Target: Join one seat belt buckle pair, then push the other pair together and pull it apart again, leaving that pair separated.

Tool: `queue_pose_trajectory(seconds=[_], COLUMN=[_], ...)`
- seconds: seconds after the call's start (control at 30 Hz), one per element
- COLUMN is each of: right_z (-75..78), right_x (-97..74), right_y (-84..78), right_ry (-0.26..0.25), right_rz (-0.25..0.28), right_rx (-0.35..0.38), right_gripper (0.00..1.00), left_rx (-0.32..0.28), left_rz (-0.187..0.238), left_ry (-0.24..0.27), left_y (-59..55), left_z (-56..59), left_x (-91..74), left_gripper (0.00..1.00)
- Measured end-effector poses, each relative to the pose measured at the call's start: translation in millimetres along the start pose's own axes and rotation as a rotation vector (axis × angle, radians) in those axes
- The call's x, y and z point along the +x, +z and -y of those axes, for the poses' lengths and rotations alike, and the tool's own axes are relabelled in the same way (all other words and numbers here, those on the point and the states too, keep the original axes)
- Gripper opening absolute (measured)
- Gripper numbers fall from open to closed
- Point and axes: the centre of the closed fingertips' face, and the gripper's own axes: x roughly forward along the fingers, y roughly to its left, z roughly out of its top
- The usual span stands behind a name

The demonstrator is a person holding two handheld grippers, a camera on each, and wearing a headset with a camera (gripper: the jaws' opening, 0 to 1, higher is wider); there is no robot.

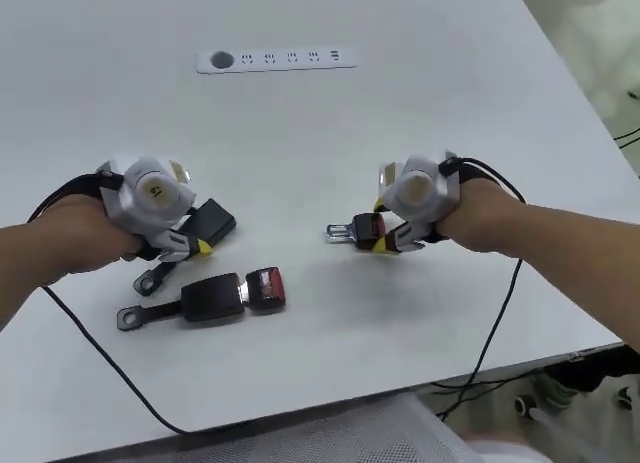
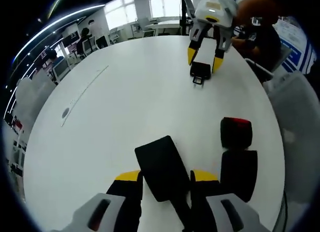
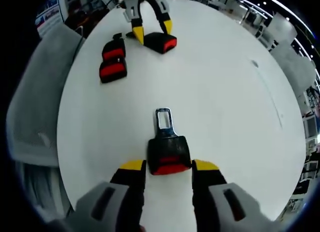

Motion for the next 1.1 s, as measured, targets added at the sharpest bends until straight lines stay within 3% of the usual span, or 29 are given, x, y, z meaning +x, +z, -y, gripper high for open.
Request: queue_pose_trajectory(seconds=[0.17,0.63,1.1], right_z=[-0.3,0.3,-3.3], right_x=[1.3,4.4,-0.1], right_y=[-0.5,-2.9,-0.4], right_ry=[0.032,0.067,0.064], right_rz=[-0.013,-0.024,-0.032], right_rx=[-0.002,-0.025,-0.036], right_gripper=[0.36,0.34,0.35], left_rx=[0.063,0.128,0.156], left_rz=[-0.021,-0.052,-0.046], left_ry=[-0.018,-0.055,-0.084], left_y=[-0.7,-3.3,-3.0], left_z=[4.0,6.7,6.1], left_x=[2.5,5.6,6.8], left_gripper=[0.37,0.34,0.34])
